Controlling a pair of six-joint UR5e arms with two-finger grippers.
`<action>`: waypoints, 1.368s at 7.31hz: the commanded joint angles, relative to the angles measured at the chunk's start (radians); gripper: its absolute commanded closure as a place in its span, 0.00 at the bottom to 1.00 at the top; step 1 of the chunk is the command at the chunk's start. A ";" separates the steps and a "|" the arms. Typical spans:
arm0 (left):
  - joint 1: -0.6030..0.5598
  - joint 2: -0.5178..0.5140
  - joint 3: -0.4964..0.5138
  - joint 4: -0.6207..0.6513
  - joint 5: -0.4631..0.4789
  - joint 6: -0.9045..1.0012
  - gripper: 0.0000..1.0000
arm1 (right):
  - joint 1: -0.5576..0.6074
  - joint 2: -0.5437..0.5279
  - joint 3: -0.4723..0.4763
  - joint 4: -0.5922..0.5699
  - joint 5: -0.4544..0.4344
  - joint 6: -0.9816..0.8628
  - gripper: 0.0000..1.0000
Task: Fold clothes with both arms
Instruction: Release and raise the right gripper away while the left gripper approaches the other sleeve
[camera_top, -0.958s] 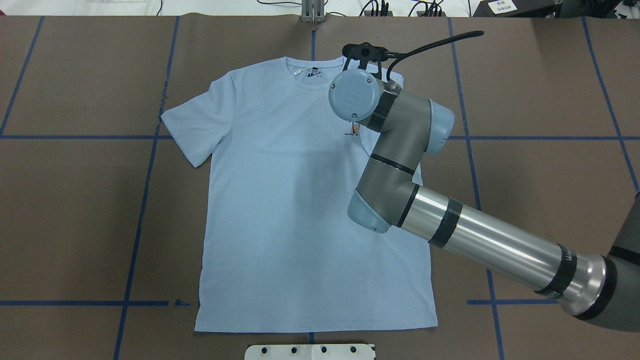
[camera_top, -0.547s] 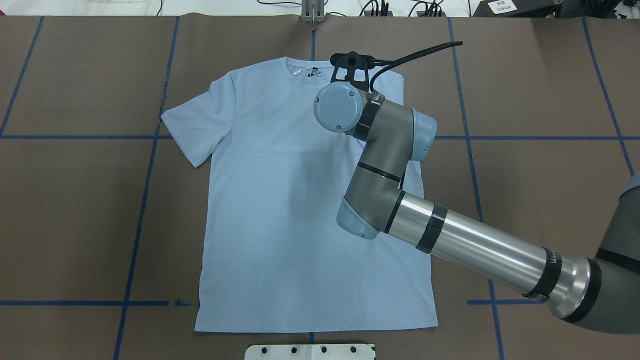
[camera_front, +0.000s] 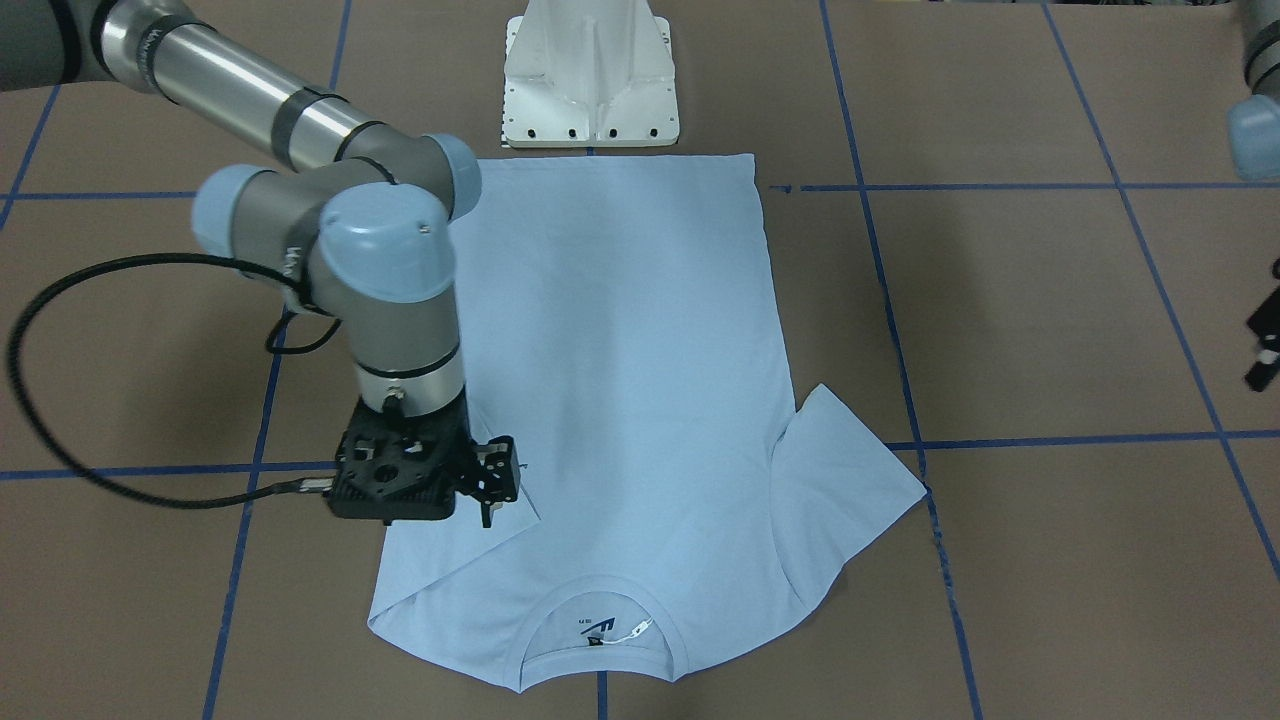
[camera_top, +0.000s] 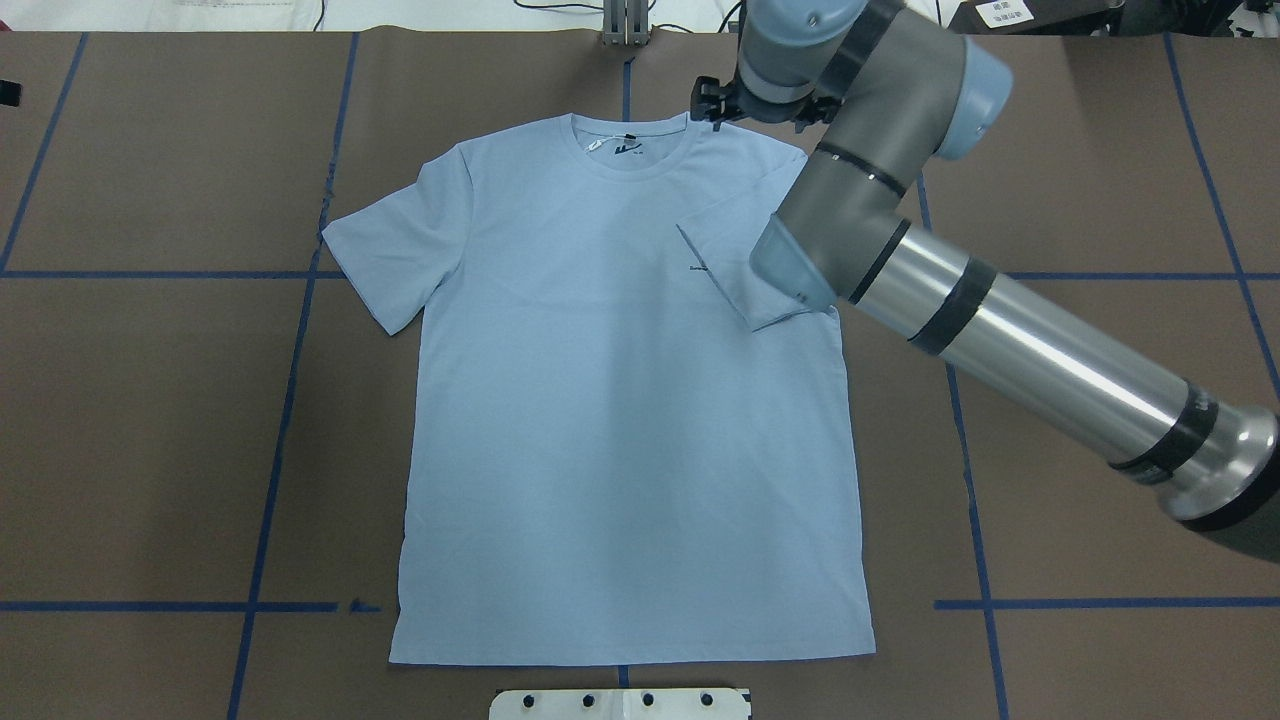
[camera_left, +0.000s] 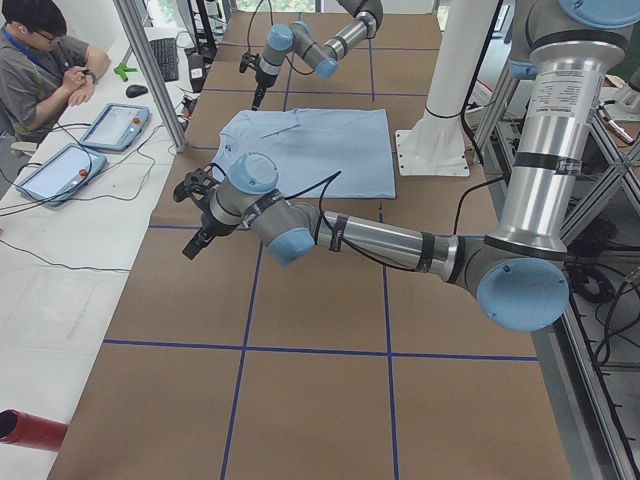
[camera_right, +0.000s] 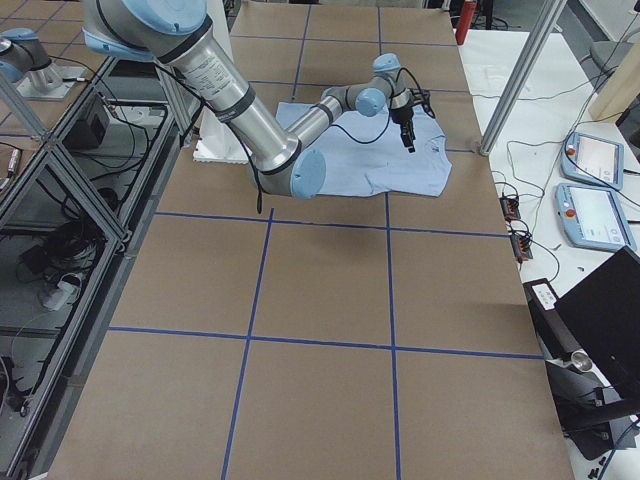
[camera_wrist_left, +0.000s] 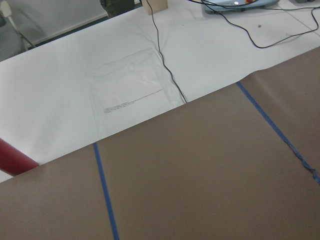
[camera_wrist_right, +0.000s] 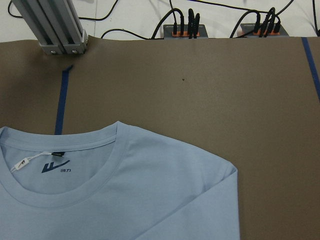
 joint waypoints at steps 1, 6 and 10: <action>0.180 -0.050 0.008 -0.008 0.122 -0.298 0.05 | 0.195 -0.072 0.021 0.004 0.246 -0.243 0.00; 0.427 -0.239 0.297 -0.158 0.296 -0.716 0.40 | 0.330 -0.198 0.100 0.010 0.362 -0.402 0.00; 0.438 -0.261 0.375 -0.183 0.299 -0.705 0.40 | 0.329 -0.205 0.100 0.013 0.358 -0.402 0.00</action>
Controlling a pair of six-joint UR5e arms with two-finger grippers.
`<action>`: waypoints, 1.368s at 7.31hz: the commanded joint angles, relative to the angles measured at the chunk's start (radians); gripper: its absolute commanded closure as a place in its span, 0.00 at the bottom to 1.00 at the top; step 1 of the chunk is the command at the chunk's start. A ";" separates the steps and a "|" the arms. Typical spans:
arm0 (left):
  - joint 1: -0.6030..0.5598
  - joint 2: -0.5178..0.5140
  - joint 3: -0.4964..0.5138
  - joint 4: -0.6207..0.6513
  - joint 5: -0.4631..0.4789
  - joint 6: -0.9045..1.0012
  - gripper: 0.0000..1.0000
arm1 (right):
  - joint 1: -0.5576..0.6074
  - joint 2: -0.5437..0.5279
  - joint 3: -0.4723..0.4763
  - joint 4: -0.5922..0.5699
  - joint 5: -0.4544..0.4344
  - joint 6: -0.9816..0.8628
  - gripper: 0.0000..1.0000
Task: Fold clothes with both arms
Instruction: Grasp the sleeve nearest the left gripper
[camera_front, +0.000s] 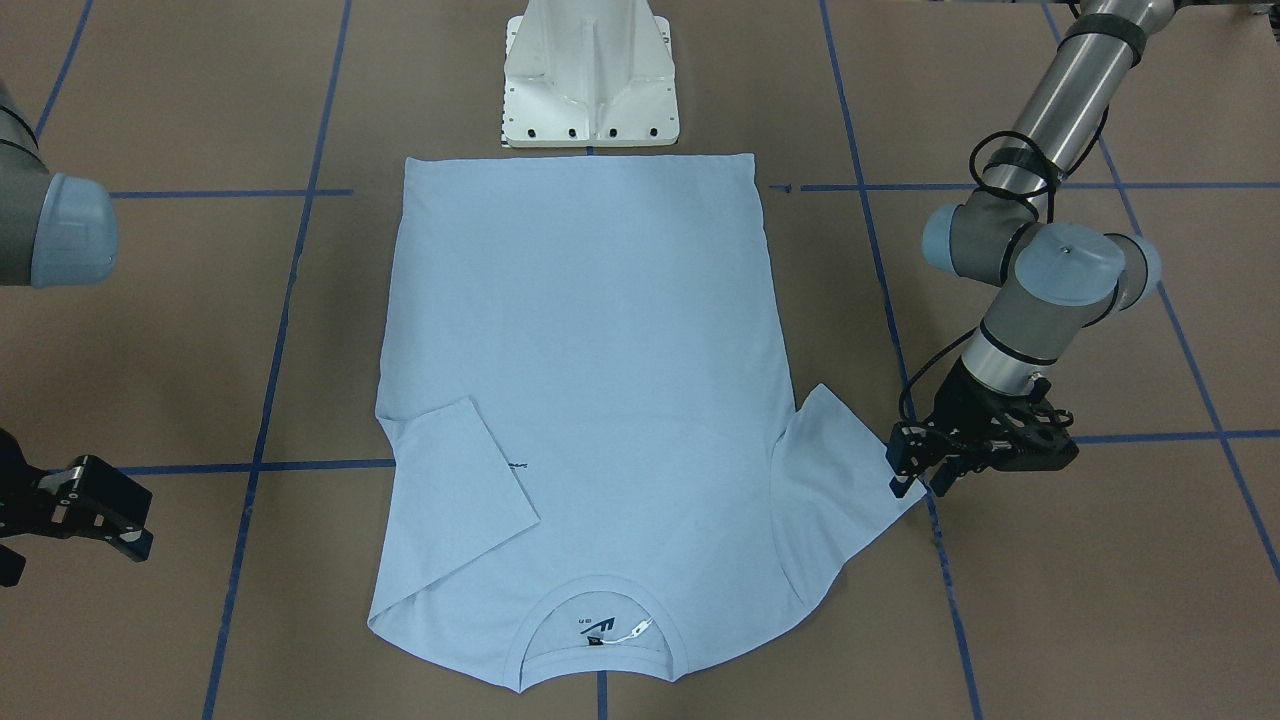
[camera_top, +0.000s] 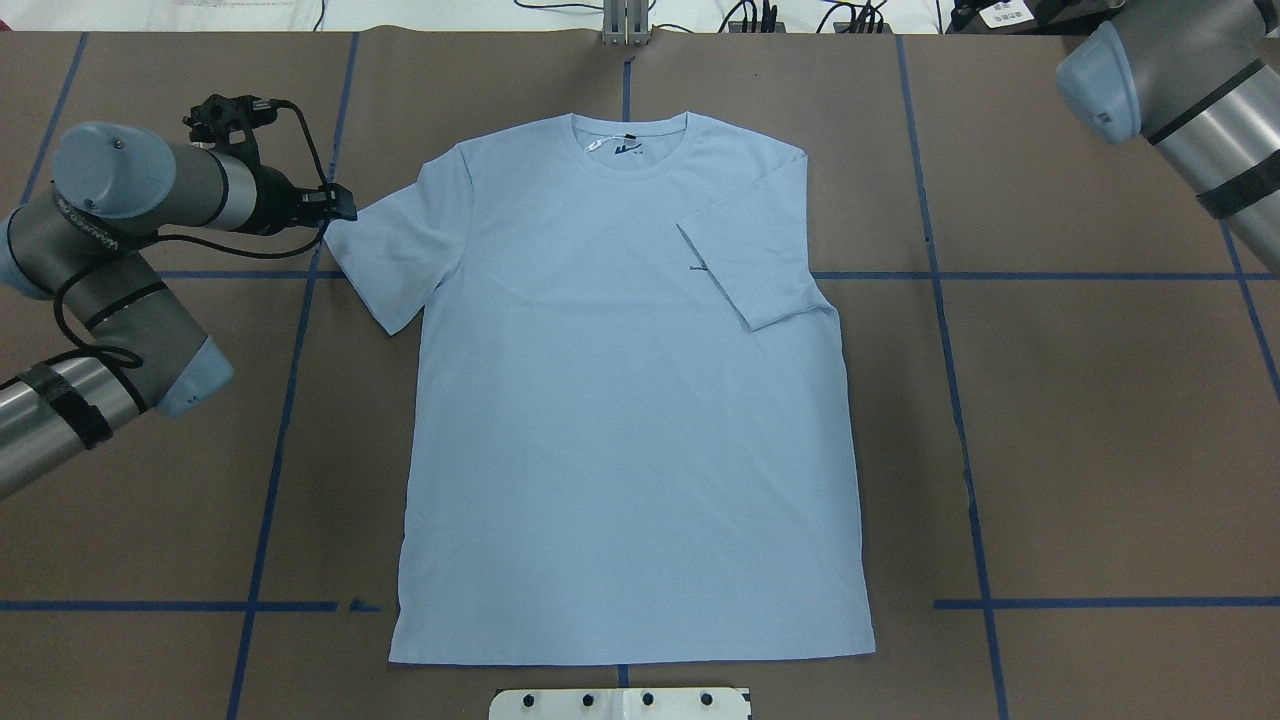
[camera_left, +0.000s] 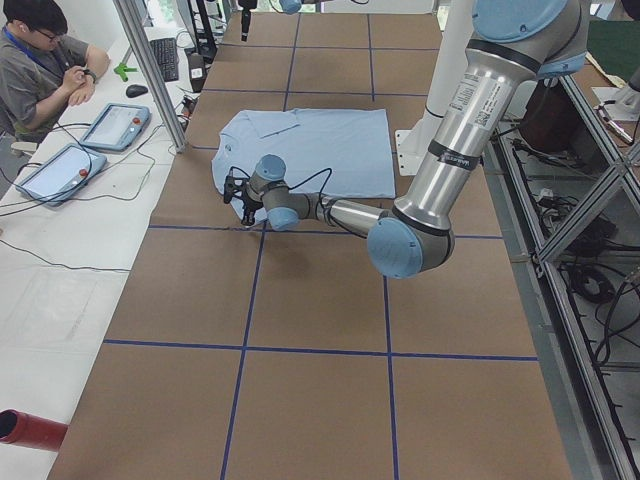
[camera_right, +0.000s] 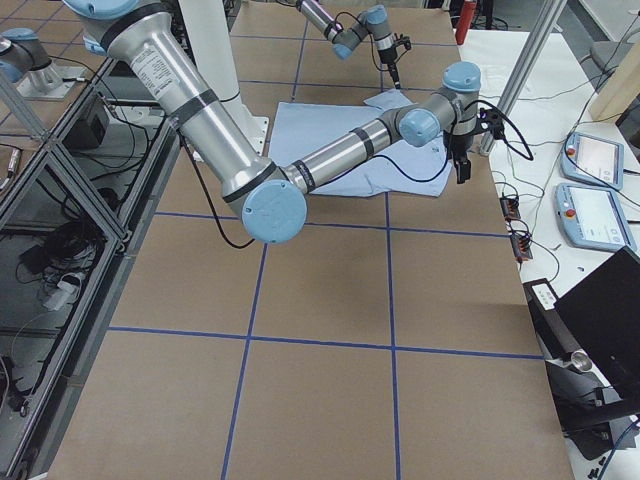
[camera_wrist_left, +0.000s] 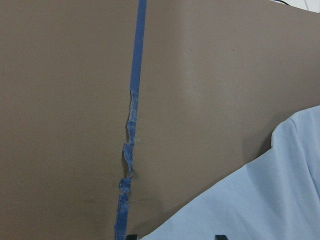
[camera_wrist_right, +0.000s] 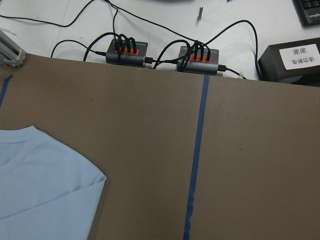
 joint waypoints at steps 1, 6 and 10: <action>0.011 -0.007 0.012 0.001 0.009 0.004 0.40 | -0.001 -0.005 0.000 0.001 -0.002 0.000 0.00; 0.031 -0.005 0.014 0.008 0.032 0.004 0.53 | -0.001 -0.010 0.000 0.001 -0.002 0.003 0.00; 0.028 0.004 0.012 0.013 0.046 0.091 0.53 | -0.002 -0.010 0.000 0.001 -0.004 0.009 0.00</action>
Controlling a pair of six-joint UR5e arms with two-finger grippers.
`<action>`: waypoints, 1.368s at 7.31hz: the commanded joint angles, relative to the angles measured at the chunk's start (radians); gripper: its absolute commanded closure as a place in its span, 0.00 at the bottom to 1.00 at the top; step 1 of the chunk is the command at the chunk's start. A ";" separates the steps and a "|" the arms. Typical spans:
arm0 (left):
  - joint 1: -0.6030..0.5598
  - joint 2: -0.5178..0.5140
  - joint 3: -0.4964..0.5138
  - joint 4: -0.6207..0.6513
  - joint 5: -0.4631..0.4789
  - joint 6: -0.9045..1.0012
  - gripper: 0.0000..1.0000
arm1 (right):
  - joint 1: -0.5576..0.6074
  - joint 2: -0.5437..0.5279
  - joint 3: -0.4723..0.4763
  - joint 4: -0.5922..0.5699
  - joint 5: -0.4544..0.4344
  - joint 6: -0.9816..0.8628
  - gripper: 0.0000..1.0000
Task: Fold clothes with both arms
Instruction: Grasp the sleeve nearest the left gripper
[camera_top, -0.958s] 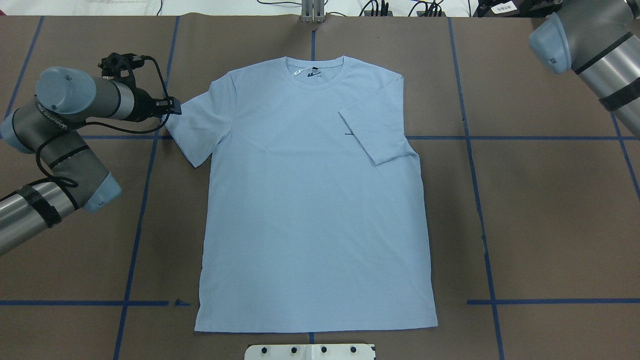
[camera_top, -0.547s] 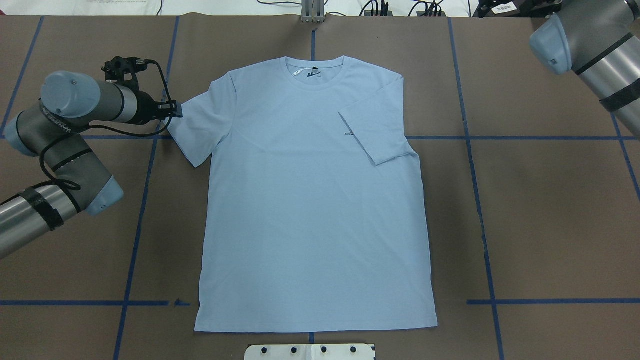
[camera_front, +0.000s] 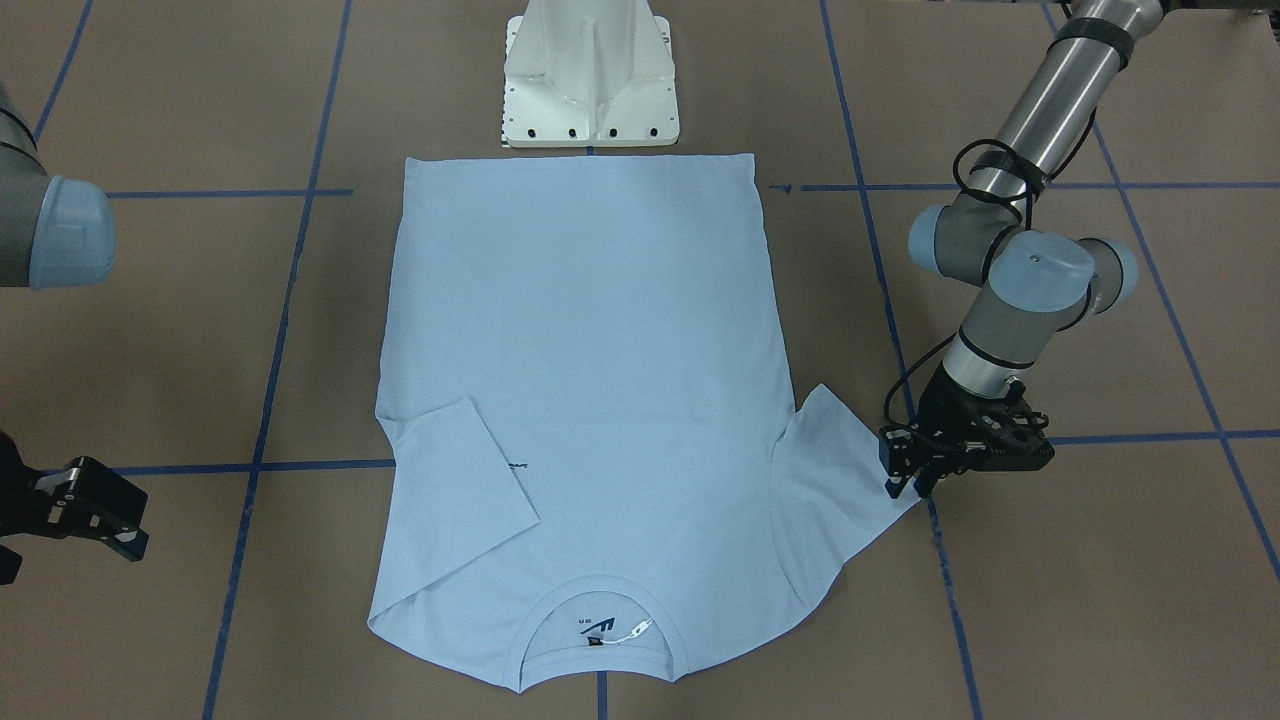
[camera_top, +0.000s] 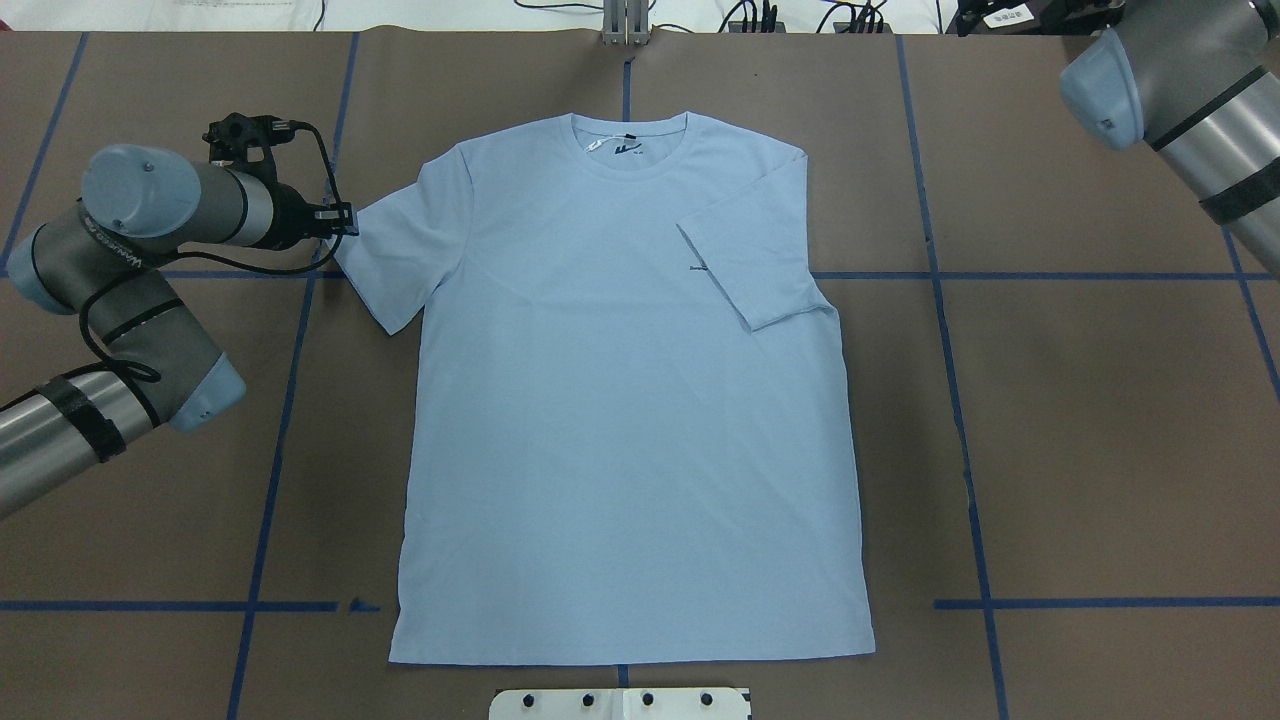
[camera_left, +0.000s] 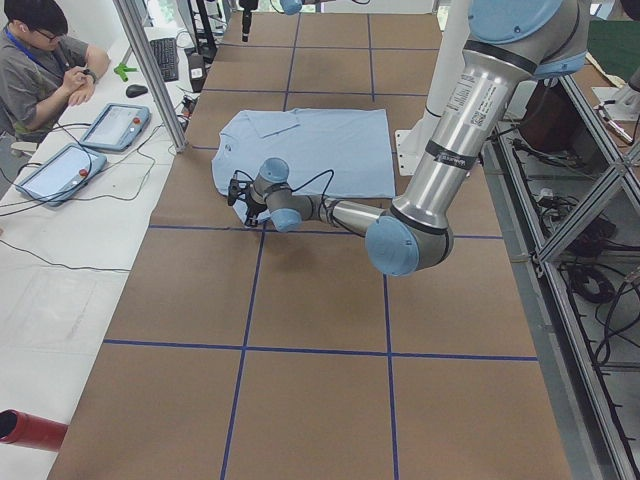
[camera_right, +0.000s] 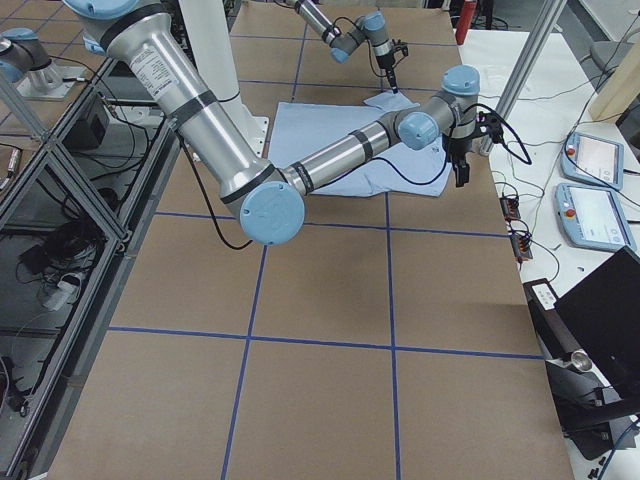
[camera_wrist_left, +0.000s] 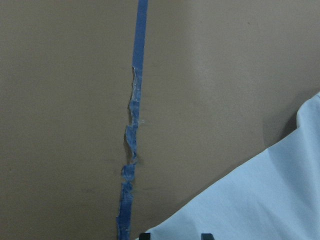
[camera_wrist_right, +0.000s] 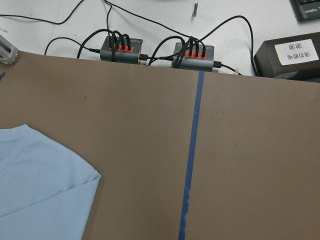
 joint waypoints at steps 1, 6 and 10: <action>-0.002 0.005 -0.001 0.002 0.001 0.038 0.52 | -0.001 0.000 0.000 0.000 0.000 0.002 0.00; -0.002 0.007 -0.001 0.002 0.001 0.036 0.51 | -0.004 0.002 -0.002 0.000 -0.002 0.002 0.00; 0.001 0.005 0.000 0.002 0.004 0.033 0.53 | -0.003 0.000 0.000 0.000 -0.002 0.001 0.00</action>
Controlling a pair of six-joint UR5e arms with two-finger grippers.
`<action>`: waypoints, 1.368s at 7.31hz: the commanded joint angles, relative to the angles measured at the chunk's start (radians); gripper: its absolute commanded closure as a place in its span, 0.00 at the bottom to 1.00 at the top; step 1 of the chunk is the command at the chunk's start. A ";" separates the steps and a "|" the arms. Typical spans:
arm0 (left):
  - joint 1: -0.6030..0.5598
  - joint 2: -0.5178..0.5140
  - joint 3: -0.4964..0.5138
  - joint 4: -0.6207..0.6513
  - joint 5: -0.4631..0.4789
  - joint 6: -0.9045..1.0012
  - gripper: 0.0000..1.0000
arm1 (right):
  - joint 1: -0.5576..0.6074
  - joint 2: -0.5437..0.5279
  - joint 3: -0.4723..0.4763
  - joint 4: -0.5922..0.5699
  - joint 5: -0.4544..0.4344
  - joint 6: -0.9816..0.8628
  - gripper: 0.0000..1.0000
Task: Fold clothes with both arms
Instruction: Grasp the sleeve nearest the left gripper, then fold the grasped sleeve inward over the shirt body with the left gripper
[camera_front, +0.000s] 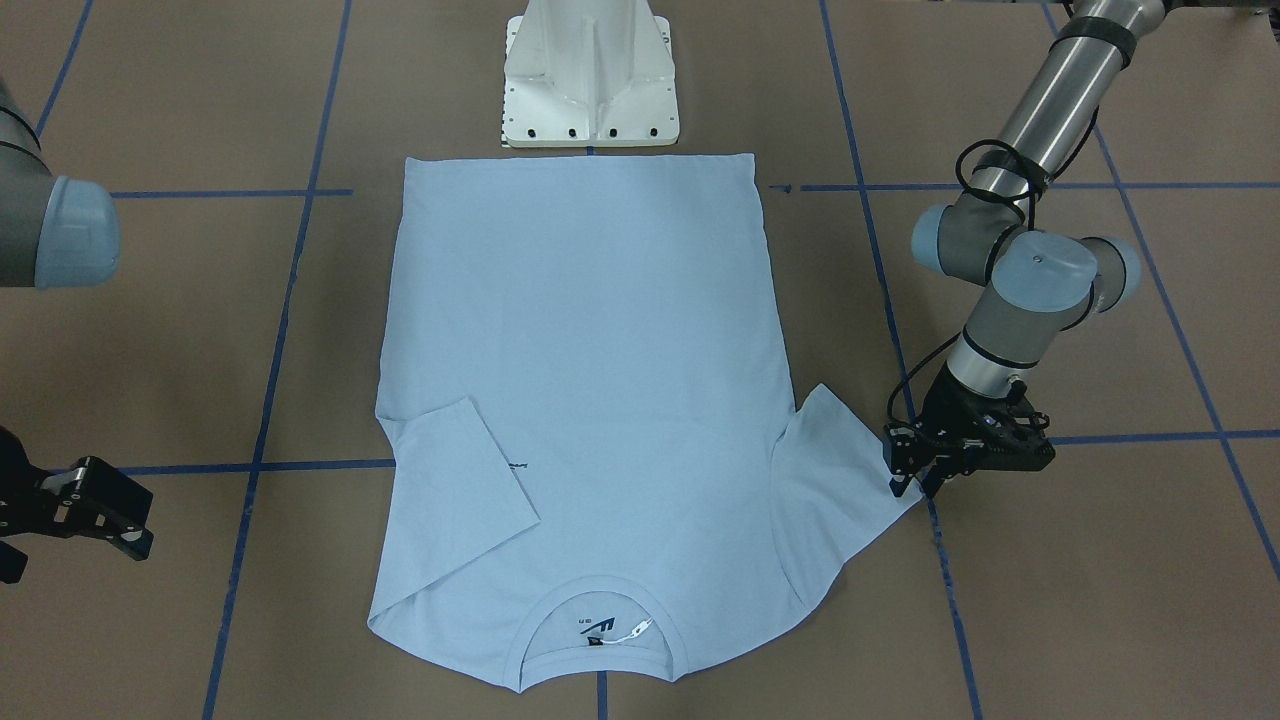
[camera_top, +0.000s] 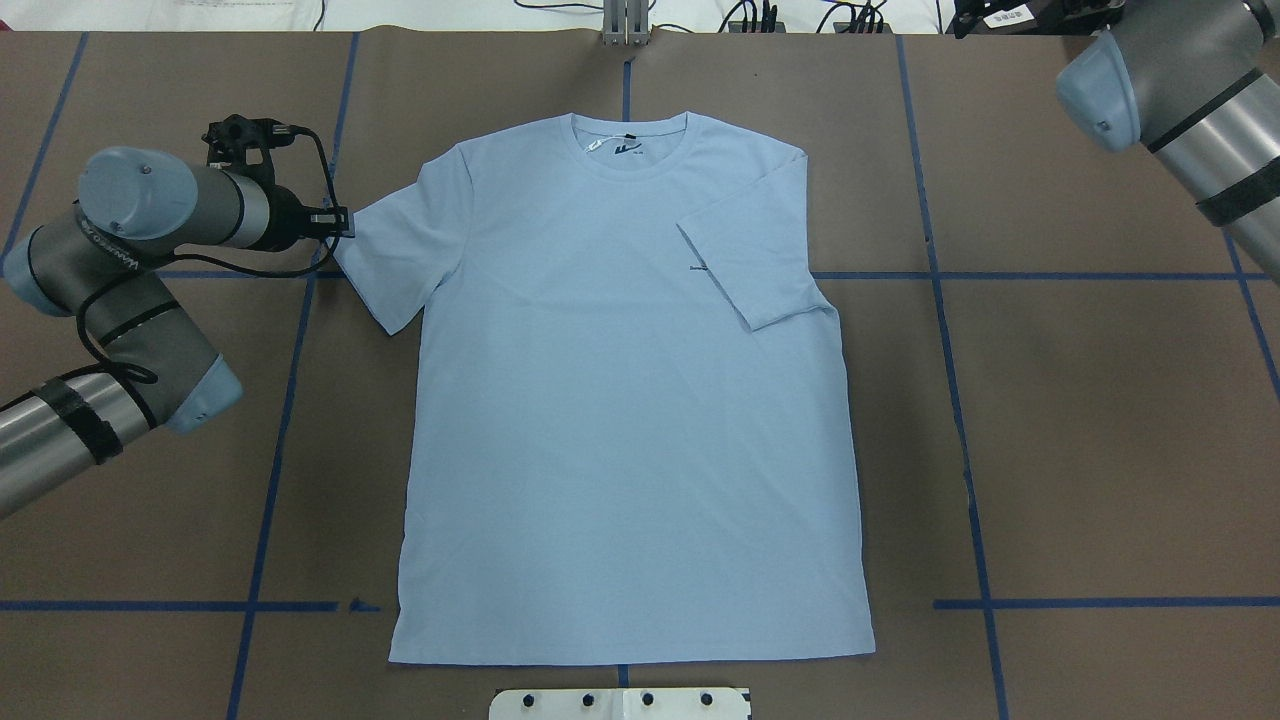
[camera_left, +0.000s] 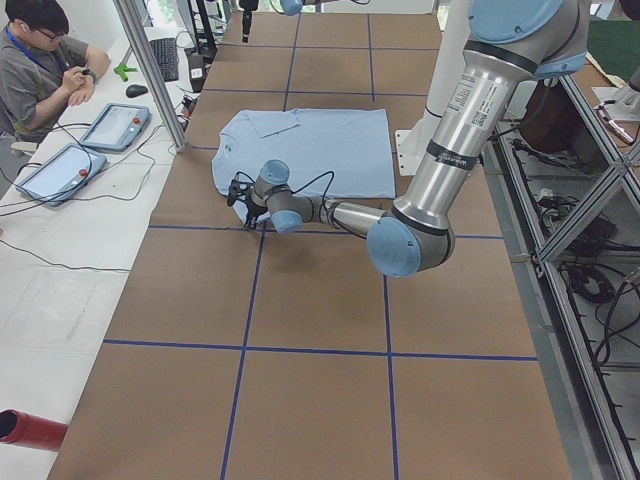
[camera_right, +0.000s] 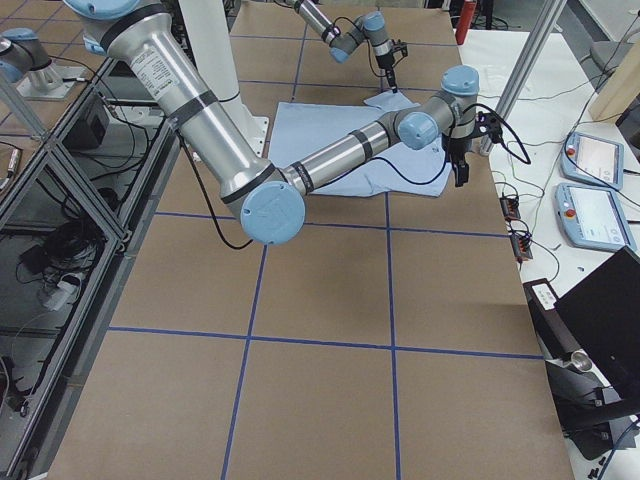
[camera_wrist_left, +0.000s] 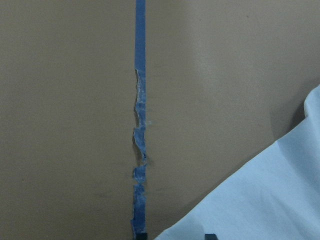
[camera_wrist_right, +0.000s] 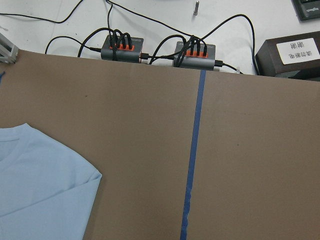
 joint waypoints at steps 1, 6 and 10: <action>0.001 -0.003 0.000 0.000 0.001 -0.001 0.55 | 0.001 -0.001 0.000 0.000 0.000 0.000 0.00; 0.002 -0.014 -0.020 0.001 0.000 -0.011 1.00 | 0.002 -0.002 0.000 0.000 0.002 0.001 0.00; 0.082 -0.165 -0.167 0.334 0.022 -0.196 1.00 | 0.002 -0.005 0.000 0.002 0.000 0.005 0.00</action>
